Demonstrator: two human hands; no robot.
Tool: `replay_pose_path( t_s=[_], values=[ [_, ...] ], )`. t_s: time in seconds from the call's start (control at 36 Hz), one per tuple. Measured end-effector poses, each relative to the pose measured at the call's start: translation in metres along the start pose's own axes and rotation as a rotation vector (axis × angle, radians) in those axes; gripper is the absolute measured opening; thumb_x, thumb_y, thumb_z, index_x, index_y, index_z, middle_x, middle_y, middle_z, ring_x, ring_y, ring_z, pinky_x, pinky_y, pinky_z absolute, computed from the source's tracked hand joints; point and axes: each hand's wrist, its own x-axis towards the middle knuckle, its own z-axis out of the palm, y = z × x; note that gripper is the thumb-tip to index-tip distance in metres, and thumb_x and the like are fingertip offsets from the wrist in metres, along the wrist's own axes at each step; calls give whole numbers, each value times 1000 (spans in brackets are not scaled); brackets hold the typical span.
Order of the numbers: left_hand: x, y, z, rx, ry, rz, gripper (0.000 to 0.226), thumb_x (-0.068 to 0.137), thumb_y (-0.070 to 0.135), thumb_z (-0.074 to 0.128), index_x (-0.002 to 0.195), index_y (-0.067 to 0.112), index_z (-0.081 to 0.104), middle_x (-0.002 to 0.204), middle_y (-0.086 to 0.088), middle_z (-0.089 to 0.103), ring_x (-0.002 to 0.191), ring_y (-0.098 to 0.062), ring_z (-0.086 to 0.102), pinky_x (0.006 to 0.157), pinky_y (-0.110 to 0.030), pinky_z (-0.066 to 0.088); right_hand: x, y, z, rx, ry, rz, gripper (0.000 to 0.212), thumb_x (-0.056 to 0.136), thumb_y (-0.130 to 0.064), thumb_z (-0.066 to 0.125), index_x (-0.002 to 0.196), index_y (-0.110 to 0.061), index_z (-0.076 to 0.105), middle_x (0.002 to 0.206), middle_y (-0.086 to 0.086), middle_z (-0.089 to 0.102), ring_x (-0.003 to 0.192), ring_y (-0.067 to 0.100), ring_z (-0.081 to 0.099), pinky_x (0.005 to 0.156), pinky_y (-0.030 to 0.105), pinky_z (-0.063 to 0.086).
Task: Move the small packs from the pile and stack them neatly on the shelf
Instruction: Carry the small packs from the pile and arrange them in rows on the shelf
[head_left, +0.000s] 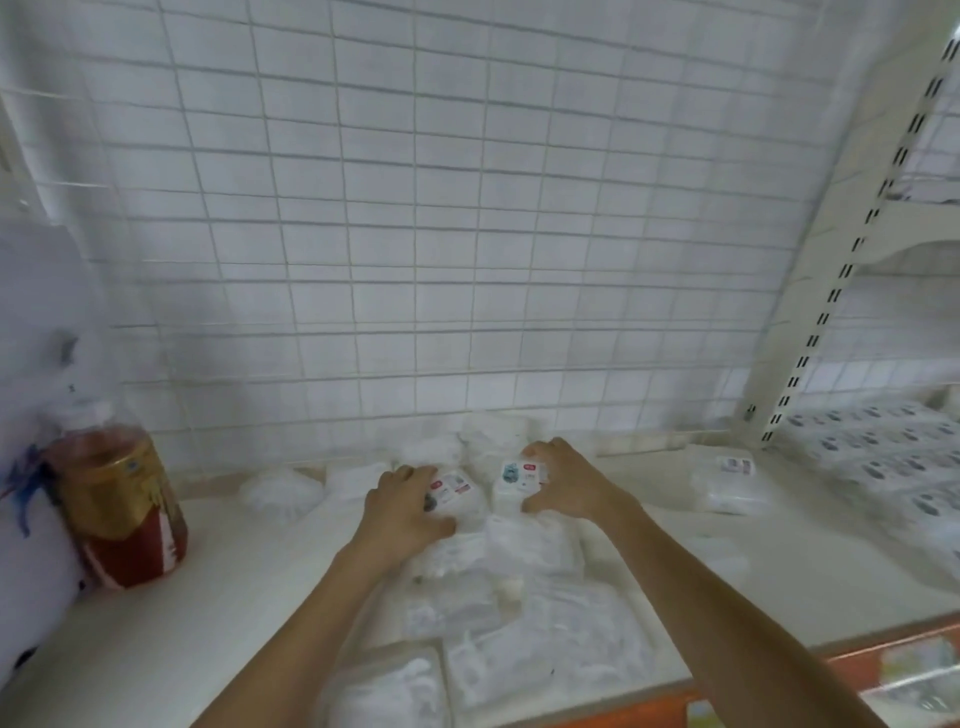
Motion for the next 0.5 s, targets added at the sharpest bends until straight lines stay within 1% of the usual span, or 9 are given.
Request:
replay_pose_path(
  t_s=[0.11,0.19,0.25,0.31,0.36,0.42,0.5],
  values=[
    [-6,10,-7,-14,53,100,89,54,47,50,139,23,34,130,0,43,118,-23,37,95,-30,31,-31,2,-18,-91,176,-88,69,74,-25,71,135,-23,39,125,0,44,115,20,40,97,34,37],
    [-13,31,-9,-47,62,195,88,59,43,57,140,23,31,133,0,40,120,-23,34,98,-31,28,-63,13,-33,-55,224,-113,67,74,-23,70,134,-24,39,124,0,45,113,20,40,95,32,37],
    [-18,50,-7,-117,78,265,87,59,40,60,140,22,33,133,0,40,118,-21,33,101,-33,29,-86,24,-41,-27,258,-109,67,75,-23,70,134,-26,40,123,-1,45,111,19,40,92,30,36],
    [-26,75,-2,-183,96,334,90,54,46,54,138,22,35,125,5,42,109,-14,32,100,-34,32,-111,39,-49,-4,306,-100,66,74,-20,70,133,-26,40,123,-1,45,110,19,40,92,30,36],
    [-34,102,7,-221,94,400,91,53,51,50,137,23,35,116,10,38,105,-10,30,98,-34,33,-138,57,-55,26,349,-76,66,74,-18,69,133,-25,41,124,-2,44,109,17,38,92,29,36],
    [-42,131,20,-223,75,472,86,56,49,51,136,22,36,114,11,36,104,-11,31,97,-33,34,-167,79,-59,33,385,-38,67,73,-16,69,133,-24,41,125,-2,42,106,13,34,92,27,35],
    [-52,176,50,-163,40,599,86,57,53,42,135,17,39,119,8,41,111,-19,36,92,-28,32,-212,117,-65,29,430,53,68,71,-14,69,133,-23,41,126,0,40,108,16,34,97,32,38]
  ],
)
